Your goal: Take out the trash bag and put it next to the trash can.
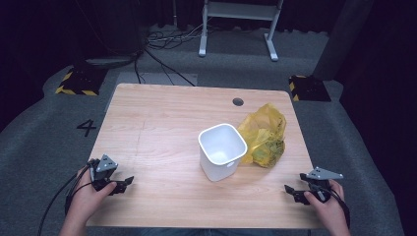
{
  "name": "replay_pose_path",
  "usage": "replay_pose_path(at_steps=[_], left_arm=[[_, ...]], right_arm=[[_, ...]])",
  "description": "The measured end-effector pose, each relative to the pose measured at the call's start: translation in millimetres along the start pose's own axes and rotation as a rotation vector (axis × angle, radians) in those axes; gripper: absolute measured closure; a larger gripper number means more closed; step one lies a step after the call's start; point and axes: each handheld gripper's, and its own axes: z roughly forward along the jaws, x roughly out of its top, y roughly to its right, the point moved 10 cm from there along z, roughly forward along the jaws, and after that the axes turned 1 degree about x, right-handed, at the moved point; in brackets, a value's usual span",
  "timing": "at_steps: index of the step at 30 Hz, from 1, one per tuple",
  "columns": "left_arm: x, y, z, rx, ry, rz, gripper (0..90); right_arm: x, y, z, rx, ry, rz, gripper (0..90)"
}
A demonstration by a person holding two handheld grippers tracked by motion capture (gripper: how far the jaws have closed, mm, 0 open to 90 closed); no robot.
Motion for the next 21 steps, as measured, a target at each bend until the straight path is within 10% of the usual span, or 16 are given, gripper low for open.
replay_pose_path(at_steps=[21], left_arm=[[-2.1,-3.1,14.0,-0.025,0.061,-0.025,14.0]], right_arm=[[-2.3,-0.8,7.5,-0.012,0.035,0.008,12.7]])
